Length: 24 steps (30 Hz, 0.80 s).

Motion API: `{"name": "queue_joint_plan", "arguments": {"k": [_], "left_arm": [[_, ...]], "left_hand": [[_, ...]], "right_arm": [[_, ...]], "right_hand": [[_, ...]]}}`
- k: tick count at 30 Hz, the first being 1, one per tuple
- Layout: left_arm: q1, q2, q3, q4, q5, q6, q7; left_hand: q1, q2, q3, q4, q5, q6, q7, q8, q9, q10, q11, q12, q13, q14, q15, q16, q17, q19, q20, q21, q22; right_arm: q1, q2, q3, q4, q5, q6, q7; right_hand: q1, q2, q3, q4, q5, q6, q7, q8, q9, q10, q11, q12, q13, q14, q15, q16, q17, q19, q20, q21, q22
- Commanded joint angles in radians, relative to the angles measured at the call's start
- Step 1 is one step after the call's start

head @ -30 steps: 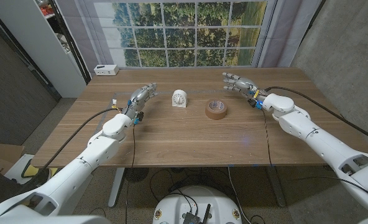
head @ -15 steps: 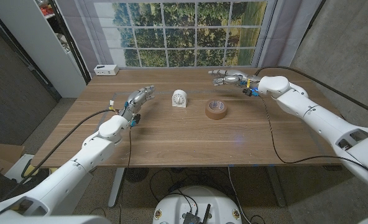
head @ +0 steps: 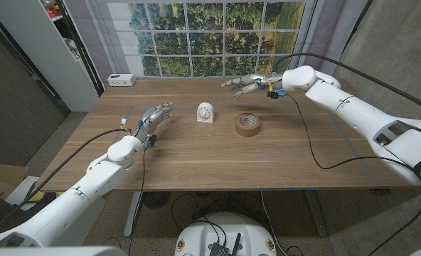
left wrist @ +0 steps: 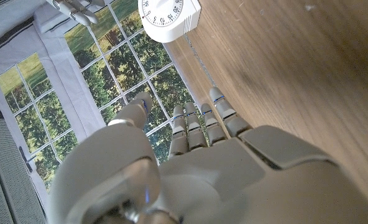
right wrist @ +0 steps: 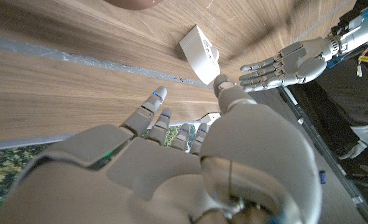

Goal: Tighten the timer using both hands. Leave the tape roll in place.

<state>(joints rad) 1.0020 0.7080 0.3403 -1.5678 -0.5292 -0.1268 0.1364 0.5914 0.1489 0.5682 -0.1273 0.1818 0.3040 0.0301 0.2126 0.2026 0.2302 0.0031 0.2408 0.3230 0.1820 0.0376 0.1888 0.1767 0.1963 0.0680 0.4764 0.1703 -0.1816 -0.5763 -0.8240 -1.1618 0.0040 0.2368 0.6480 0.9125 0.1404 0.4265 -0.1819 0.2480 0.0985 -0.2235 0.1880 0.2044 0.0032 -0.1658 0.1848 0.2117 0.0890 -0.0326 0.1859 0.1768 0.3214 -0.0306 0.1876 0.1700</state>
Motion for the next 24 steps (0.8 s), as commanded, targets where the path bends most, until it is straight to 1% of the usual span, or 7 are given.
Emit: {"name": "queue_joint_plan", "arguments": {"k": [1,6,10,15,17,18,24], "left_arm": [[0.032,0.027,-0.003,-0.029,0.028,0.011,0.019],[0.044,0.038,-0.006,-0.045,0.039,0.02,0.03],[0.052,0.043,-0.011,-0.056,0.043,0.017,0.036],[0.056,0.047,-0.014,-0.07,0.048,0.033,0.049],[0.056,0.047,-0.013,-0.072,0.052,0.036,0.052],[0.056,0.046,-0.013,-0.074,0.052,0.038,0.054],[0.058,0.047,-0.011,-0.09,0.071,0.05,0.075]], "left_hand": [[0.013,-0.001,-0.001,-0.008,0.005,0.012,0.001,0.009,0.004,0.01,0.0,0.01,0.003,-0.001,-0.004,0.005,0.004,0.001,0.003,-0.007,0.005],[0.015,-0.002,-0.003,-0.012,0.005,0.013,0.001,0.009,0.005,0.012,-0.004,0.011,0.004,0.0,-0.006,0.005,0.003,0.002,0.003,-0.01,0.005],[0.017,-0.002,-0.005,-0.014,0.005,0.015,-0.001,0.009,0.005,0.013,-0.003,0.012,0.005,0.0,-0.006,0.005,0.003,0.002,0.004,-0.011,0.005],[0.019,-0.003,-0.009,-0.016,0.006,0.016,-0.001,0.008,0.006,0.015,-0.002,0.014,0.007,0.0,-0.006,0.005,0.003,0.004,0.004,-0.014,0.005],[0.019,-0.002,-0.01,-0.017,0.006,0.017,0.0,0.009,0.006,0.015,-0.004,0.014,0.008,0.0,-0.005,0.006,0.003,0.004,0.004,-0.014,0.005],[0.02,-0.002,-0.01,-0.017,0.006,0.016,0.0,0.008,0.006,0.016,-0.006,0.015,0.008,0.0,-0.006,0.006,0.003,0.004,0.004,-0.015,0.005],[0.021,-0.001,-0.013,-0.019,0.006,0.018,0.0,0.008,0.007,0.017,-0.005,0.016,0.009,0.002,-0.008,0.007,0.004,0.005,0.005,-0.017,0.005]], "right_arm": [[0.116,0.064,-0.115,0.005,-0.212,0.06,0.028],[0.155,0.112,-0.155,0.069,-0.268,0.115,0.031],[0.186,0.146,-0.186,0.116,-0.322,0.149,0.014],[0.215,0.179,-0.22,0.159,-0.381,0.179,-0.008],[0.225,0.196,-0.232,0.185,-0.397,0.196,-0.022],[0.229,0.204,-0.24,0.198,-0.409,0.204,-0.032],[0.269,0.266,-0.282,0.311,-0.45,0.266,-0.076]], "right_hand": [[0.03,-0.001,0.009,0.0,0.009,-0.022,-0.001,-0.001,0.0,-0.028,-0.004,-0.005,0.0,-0.013,-0.108,0.0,0.002,-0.004,0.009,0.005,0.005],[0.083,0.001,0.021,-0.004,0.024,-0.056,-0.001,-0.002,-0.001,-0.066,-0.021,-0.004,-0.003,-0.027,-0.119,0.0,0.002,-0.013,0.007,0.006,0.006],[0.115,-0.007,0.021,-0.001,0.032,-0.083,-0.001,-0.002,-0.001,-0.102,-0.018,-0.006,-0.004,-0.052,-0.11,-0.004,0.003,-0.032,0.008,0.002,0.006],[0.133,-0.01,0.018,0.001,0.035,-0.106,-0.001,-0.003,-0.001,-0.125,-0.016,-0.005,-0.004,-0.069,-0.107,-0.004,0.004,-0.044,0.01,0.002,0.006],[0.144,-0.008,0.021,-0.001,0.037,-0.114,-0.001,-0.003,-0.001,-0.129,-0.016,-0.003,-0.004,-0.075,-0.106,-0.004,0.004,-0.048,0.009,0.002,0.006],[0.166,0.001,0.028,-0.002,0.042,-0.126,-0.001,-0.002,0.0,-0.135,-0.017,0.0,-0.004,-0.079,-0.109,-0.002,0.005,-0.052,0.005,0.003,0.007],[0.192,0.003,0.033,-0.003,0.049,-0.141,-0.001,0.0,0.002,-0.148,-0.016,0.001,-0.004,-0.089,-0.107,-0.001,0.005,-0.059,0.001,0.004,0.007]]}}
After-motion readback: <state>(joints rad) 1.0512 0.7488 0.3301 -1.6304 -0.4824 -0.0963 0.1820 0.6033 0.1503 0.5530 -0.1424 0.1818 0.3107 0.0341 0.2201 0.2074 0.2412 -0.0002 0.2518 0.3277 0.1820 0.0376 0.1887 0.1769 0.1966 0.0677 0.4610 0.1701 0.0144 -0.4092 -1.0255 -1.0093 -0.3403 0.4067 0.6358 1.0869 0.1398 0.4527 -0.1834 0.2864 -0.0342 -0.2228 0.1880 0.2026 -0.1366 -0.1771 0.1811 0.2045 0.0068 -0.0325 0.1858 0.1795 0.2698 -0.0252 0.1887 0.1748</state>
